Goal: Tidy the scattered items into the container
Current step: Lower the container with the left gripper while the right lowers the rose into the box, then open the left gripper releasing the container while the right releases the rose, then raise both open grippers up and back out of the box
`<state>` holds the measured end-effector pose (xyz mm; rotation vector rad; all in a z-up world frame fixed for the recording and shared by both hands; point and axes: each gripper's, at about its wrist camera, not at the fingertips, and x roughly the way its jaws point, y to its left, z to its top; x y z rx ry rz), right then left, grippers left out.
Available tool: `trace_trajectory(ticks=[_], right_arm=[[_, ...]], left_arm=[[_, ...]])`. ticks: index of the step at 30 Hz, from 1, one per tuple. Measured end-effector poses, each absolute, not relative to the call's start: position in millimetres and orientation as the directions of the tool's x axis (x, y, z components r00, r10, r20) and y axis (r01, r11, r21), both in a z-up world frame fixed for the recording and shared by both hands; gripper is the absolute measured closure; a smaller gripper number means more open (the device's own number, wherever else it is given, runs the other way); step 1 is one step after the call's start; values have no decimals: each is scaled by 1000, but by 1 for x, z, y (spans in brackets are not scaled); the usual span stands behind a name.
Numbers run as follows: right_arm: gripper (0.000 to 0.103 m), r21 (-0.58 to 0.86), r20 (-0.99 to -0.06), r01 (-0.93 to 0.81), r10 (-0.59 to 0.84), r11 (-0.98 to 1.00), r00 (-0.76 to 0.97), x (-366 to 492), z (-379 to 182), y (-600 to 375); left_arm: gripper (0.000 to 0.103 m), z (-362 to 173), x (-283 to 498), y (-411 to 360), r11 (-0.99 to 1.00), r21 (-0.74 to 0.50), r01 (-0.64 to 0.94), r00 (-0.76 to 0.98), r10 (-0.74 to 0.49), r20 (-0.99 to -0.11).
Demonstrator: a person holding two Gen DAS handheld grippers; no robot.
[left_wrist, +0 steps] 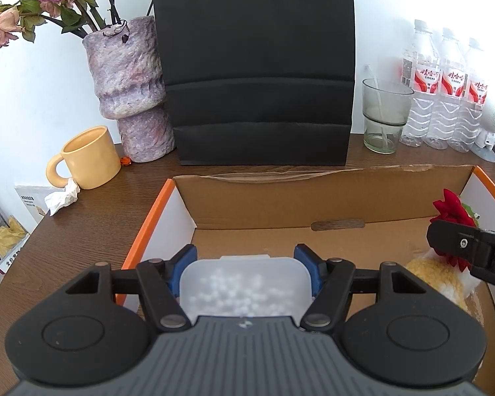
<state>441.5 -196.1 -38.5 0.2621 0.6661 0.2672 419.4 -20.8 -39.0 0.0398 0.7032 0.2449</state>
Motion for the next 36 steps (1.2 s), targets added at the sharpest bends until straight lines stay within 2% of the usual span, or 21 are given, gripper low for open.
trace_trajectory(ticks=[2,7,9,13,22,25,36], right_arm=[[59,327,-568,-161,330,931,754,441,-38,-197],[40,334,-561,-165,337,928,756,440,-36,-197],[38,329,-559,-170,337,929,758,439,-36,-196],[25,314,-553,-176,331,933,765,437,-33,-194],[17,323,-548,-194,351,926,759,435,-30,-192],[9,332,-542,-200,360,922,759,434,-27,-192],[2,333,-522,-224,377,916,766,427,-18,-191]], left_arm=[[33,-39,419,-21,970,121,-211,737,239,-632],[24,-38,418,-23,968,137,-211,737,250,-628],[22,-38,418,-24,968,143,-206,739,250,-626],[8,-35,416,-24,965,142,-222,743,262,-616],[0,-28,407,-28,966,147,-215,766,260,-588],[0,-26,405,-26,966,135,-220,767,257,-588],[0,-19,388,-15,971,61,-231,783,223,-581]])
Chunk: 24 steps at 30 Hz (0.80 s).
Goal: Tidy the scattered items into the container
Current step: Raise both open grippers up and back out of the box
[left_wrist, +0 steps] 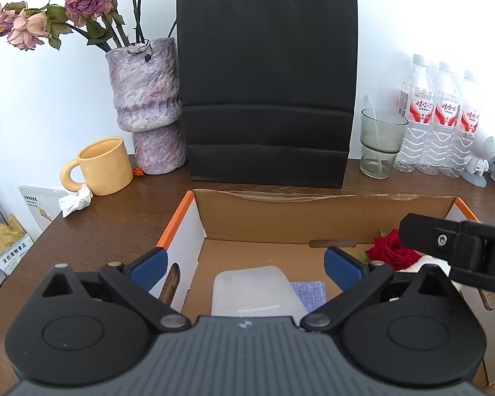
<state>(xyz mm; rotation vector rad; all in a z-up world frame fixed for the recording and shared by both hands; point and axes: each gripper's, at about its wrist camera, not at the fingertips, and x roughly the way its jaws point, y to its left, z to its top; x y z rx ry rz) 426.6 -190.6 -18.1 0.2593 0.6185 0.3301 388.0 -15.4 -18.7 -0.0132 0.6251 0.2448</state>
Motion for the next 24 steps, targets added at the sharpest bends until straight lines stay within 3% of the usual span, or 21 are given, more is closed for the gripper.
trace_trajectory(ticks=[24], right_arm=[[0,265,-480,-225,330,938,813,401,10,-185]], left_arm=[[0,9,333,7,978,-61,-201,845,141,-515]])
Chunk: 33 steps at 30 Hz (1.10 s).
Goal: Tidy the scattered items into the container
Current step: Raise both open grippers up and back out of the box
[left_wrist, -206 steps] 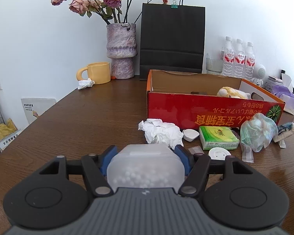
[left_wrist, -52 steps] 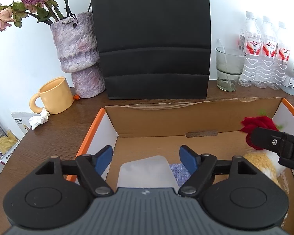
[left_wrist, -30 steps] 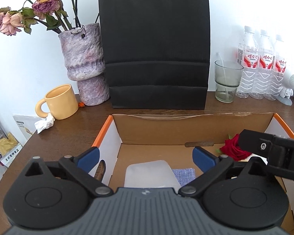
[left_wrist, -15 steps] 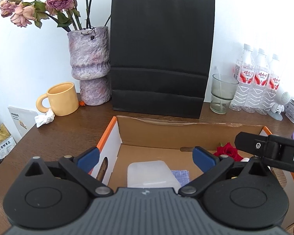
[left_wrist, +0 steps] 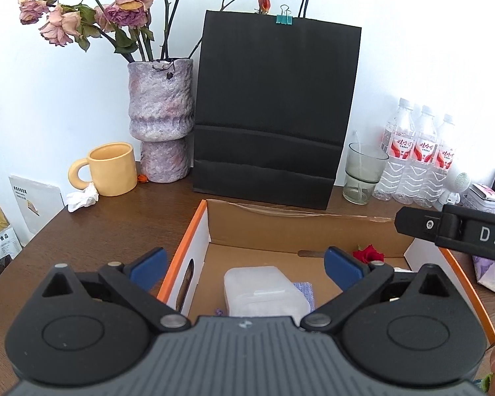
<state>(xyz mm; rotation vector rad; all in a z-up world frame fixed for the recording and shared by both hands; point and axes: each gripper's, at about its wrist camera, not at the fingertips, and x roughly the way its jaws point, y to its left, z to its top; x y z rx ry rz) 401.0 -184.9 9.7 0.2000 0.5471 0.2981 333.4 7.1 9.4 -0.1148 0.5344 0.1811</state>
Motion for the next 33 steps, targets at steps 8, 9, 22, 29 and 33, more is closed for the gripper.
trace_trajectory(ticks=[8,9,22,29,33], right_arm=[[0,207,-453,-238,309,949,836,380,19,-174],[0,200,-446,-239,306,950,841,376,21,-173],[0,127,-380,-265,293,956,877,289,37,-172],[0,126,-366,-260,288,958,885,240,28,-177],[0,125,-381,-248,277,961,882,216,13,-182]], left_arm=[[0,22,294,23,974,-89,-207,870,141,-472],[0,24,287,25,974,-92,-205,875,140,-463],[0,25,221,39,979,-120,-166,900,101,-423],[0,15,187,43,980,-132,-152,902,83,-423],[0,7,168,42,983,-119,-140,904,78,-421]])
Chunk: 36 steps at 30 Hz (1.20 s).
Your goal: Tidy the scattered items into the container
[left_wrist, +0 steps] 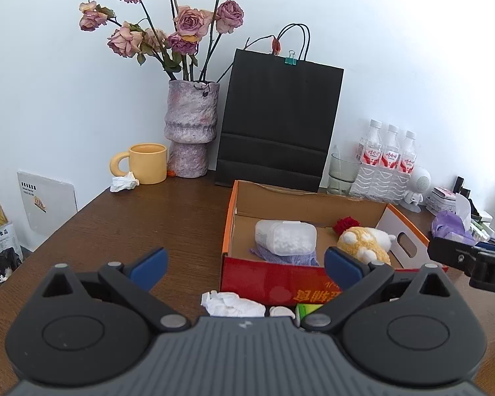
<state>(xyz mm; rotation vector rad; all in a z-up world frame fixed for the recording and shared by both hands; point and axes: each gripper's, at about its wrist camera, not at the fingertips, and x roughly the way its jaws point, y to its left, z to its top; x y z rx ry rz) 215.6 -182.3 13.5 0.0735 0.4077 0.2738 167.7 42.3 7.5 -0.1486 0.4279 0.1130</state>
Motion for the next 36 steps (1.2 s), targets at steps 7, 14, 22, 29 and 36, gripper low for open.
trace_trajectory(ticks=[7,14,22,29,36], right_arm=[[0,110,-397,-215,241,970,885,189,-12,-187],[0,76,-421,-204,217,976,881,175,-37,-186],[0,35,-446,-178,175,983,878,164,-66,-187],[0,12,-440,-191,177,981,881,158,-72,-186],[0,-20,-439,-203,174,979,882,156,-77,-179]], left_arm=[[0,-11,144,43,982,-136,-129,900,59,-432],[0,-33,132,42,979,-112,-169,888,102,-449],[0,-52,125,27,984,-70,-165,889,117,-442],[0,-59,125,20,984,-28,-177,891,148,-429],[0,-67,125,15,982,3,-187,887,170,-429]])
